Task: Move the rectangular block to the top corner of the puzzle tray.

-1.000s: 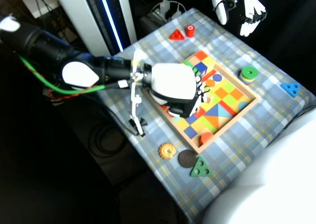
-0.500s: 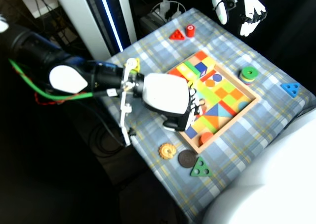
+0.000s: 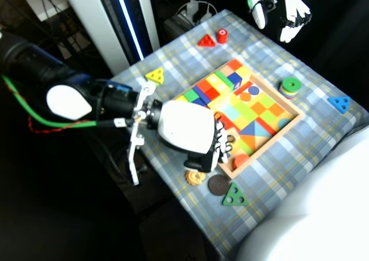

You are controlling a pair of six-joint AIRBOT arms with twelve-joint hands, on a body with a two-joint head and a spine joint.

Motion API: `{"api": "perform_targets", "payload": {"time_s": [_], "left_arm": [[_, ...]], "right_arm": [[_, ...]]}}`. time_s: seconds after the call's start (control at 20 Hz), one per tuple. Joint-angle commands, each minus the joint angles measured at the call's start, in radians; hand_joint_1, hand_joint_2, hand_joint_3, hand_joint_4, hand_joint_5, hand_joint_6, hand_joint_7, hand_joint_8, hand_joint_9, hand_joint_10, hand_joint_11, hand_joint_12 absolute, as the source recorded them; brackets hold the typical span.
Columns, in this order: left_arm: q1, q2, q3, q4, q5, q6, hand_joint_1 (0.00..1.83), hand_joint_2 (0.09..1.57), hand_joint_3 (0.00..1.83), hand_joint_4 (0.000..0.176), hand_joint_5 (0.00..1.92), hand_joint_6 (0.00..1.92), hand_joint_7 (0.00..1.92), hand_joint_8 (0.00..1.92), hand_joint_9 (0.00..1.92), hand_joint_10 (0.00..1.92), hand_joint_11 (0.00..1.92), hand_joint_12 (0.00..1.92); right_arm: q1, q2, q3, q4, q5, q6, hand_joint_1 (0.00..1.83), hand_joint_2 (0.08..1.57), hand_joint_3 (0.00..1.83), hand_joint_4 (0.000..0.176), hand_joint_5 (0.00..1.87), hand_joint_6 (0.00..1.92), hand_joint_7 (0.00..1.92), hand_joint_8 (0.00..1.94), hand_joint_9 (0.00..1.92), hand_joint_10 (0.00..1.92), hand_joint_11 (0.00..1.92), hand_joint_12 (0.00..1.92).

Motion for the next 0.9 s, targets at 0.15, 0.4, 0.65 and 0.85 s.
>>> {"api": "perform_targets", "payload": {"time_s": [0.15, 0.4, 0.65, 0.85], "left_arm": [[-0.01, -0.001, 0.002, 0.037, -0.122, -0.006, 0.63, 1.39, 0.0, 0.0, 0.54, 0.35, 0.54, 0.34, 0.21, 0.98, 0.0, 1.71], [-0.009, -0.002, 0.003, 0.037, -0.122, -0.006, 0.67, 1.38, 0.0, 0.0, 0.57, 0.3, 0.57, 0.3, 0.24, 0.93, 0.0, 1.71], [-0.007, -0.002, 0.001, 0.035, -0.123, -0.006, 0.63, 1.38, 0.0, 0.0, 0.57, 0.28, 0.57, 0.26, 0.21, 0.95, 0.0, 1.69], [-0.006, -0.001, 0.0, 0.034, -0.125, -0.006, 0.6, 1.39, 0.0, 0.0, 0.57, 0.25, 0.58, 0.2, 0.24, 0.85, 0.0, 1.64]], "right_arm": [[0.013, 0.025, -0.023, 0.097, 0.107, -0.051, 1.28, 1.18, 0.34, 0.0, 0.77, 0.01, 0.6, 1.78, 1.04, 1.92, 1.13, 1.92], [0.022, 0.107, -0.129, 0.113, 0.178, -0.051, 1.35, 1.12, 0.35, 0.0, 0.74, 0.0, 0.94, 1.91, 1.23, 1.92, 1.27, 1.92], [0.021, 0.151, -0.221, 0.113, 0.209, -0.051, 1.33, 1.26, 0.06, 0.0, 0.74, 0.0, 1.03, 1.94, 1.28, 1.92, 1.29, 1.92], [-0.002, 0.155, -0.247, 0.098, 0.212, -0.051, 1.25, 1.28, 0.04, 0.0, 0.74, 0.01, 1.16, 1.93, 1.37, 1.92, 1.38, 1.92]]}}
